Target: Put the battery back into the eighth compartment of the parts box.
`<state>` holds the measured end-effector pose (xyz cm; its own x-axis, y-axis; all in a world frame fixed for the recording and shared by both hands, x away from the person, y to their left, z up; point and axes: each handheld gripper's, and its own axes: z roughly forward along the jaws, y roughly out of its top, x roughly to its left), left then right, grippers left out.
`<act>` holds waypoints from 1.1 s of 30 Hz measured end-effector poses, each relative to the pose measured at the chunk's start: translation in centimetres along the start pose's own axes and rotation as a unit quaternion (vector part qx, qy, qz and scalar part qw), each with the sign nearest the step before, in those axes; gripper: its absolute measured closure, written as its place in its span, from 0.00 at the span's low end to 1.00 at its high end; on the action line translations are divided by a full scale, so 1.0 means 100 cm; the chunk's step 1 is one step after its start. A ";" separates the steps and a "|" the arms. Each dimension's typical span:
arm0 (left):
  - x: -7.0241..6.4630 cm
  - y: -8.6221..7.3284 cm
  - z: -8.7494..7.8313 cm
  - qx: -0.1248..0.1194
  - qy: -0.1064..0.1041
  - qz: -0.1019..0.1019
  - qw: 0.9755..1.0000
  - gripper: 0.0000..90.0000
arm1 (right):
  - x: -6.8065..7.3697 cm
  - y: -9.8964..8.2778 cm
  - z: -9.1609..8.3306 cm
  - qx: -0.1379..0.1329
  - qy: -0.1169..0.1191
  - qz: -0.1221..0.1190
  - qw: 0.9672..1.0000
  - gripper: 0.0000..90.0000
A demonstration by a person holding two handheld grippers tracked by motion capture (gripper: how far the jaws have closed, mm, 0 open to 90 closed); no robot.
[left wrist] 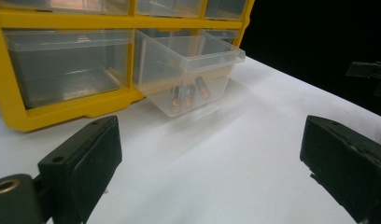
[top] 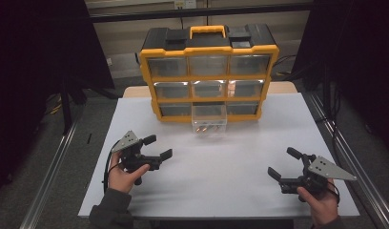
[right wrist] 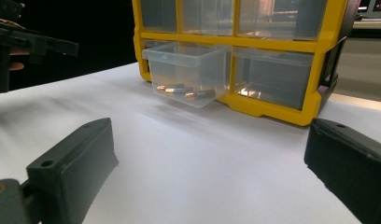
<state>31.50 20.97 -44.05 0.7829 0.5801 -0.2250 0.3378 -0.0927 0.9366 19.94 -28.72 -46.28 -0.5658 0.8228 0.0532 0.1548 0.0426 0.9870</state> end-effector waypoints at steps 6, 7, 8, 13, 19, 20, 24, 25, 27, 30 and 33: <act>-0.001 -0.006 -0.012 0.004 0.021 0.009 1.000 0.05 | 0.000 0.000 0.000 0.001 -0.001 0.002 1.000 0.02; -0.001 -0.007 -0.014 0.005 0.023 0.009 1.000 0.05 | 0.000 0.000 0.000 0.000 0.001 0.001 1.000 0.02; 0.001 -0.008 -0.017 0.003 0.004 0.010 1.000 0.05 | 0.000 0.000 0.001 0.000 0.001 0.000 1.000 0.02; 0.002 -0.013 -0.024 -0.002 0.030 0.009 1.000 0.05 | 0.000 0.000 0.001 0.003 0.001 -0.003 1.000 0.02; 0.002 -0.017 -0.031 -0.004 0.029 0.013 1.000 0.04 | 0.001 0.000 0.001 0.004 0.000 0.000 1.000 0.02; 0.002 -0.018 -0.032 -0.006 0.028 0.012 1.000 0.04 | 0.001 0.000 0.001 0.005 0.001 -0.001 1.000 0.02; 0.004 -0.020 -0.037 -0.002 0.032 0.018 0.999 0.04 | 0.000 0.000 0.001 0.004 0.001 -0.002 1.000 0.02; 0.003 -0.020 -0.038 -0.005 0.033 0.016 0.999 0.04 | 0.000 0.000 0.001 0.004 0.001 -0.002 1.000 0.02; 0.004 -0.022 -0.039 -0.006 0.032 0.013 0.999 0.04 | 0.000 -0.001 0.002 0.005 0.000 -0.003 1.000 0.02; 0.005 -0.024 -0.041 -0.003 0.034 0.016 0.999 0.04 | 0.000 -0.001 0.001 0.005 0.001 -0.005 1.000 0.02; 0.007 -0.025 -0.043 -0.003 0.037 0.023 0.999 0.04 | 0.001 -0.001 0.001 0.006 0.002 -0.004 1.000 0.02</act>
<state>28.92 25.09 -45.35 0.7564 0.6340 -0.1609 0.2983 -0.1155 0.9475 19.98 -28.63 -46.36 -0.5698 0.8205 0.0460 0.1597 0.0557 0.9856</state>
